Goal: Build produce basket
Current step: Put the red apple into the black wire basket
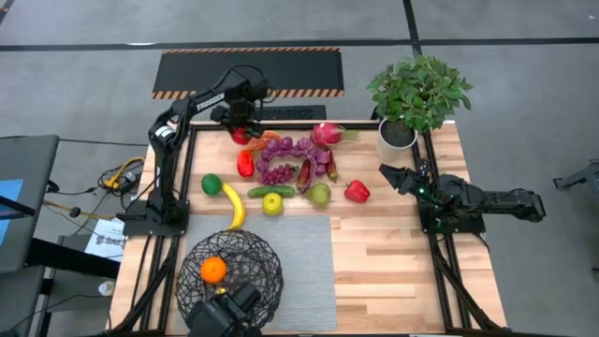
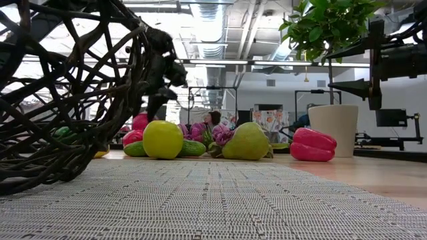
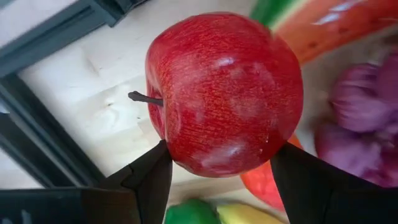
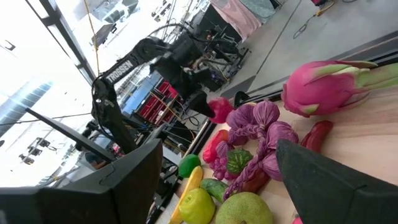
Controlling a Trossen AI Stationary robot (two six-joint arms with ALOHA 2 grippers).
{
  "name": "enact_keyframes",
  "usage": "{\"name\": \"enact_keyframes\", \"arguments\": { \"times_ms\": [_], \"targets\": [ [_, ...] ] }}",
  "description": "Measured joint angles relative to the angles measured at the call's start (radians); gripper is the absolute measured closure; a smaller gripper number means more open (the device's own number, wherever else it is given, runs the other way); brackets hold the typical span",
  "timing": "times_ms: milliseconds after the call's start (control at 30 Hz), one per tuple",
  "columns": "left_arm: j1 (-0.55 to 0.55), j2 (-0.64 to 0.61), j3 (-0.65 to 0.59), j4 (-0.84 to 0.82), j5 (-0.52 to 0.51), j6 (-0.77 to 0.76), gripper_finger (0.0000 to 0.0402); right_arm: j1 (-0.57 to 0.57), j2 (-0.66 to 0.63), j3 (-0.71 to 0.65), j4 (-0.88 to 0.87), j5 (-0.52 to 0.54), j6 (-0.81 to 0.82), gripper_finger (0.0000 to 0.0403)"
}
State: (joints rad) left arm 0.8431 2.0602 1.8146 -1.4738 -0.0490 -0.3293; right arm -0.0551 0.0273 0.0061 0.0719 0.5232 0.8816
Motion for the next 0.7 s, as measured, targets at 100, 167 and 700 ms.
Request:
{"name": "enact_keyframes", "arguments": {
  "times_ms": [100,167,700],
  "targets": [
    [-0.031,0.000,0.078,-0.055,0.000,0.007,0.0179,0.000,0.000,0.000,0.000,0.000,0.000,0.0069],
    [-0.055,-0.001,0.131,-0.089,0.000,0.008,0.0179,0.000,0.000,0.000,0.000,0.000,0.000,0.0069],
    [-0.333,-0.016,0.516,-0.089,0.149,-0.083,0.0179,0.002,0.000,0.000,0.000,-0.002,0.000,0.0069]
  ]
}}
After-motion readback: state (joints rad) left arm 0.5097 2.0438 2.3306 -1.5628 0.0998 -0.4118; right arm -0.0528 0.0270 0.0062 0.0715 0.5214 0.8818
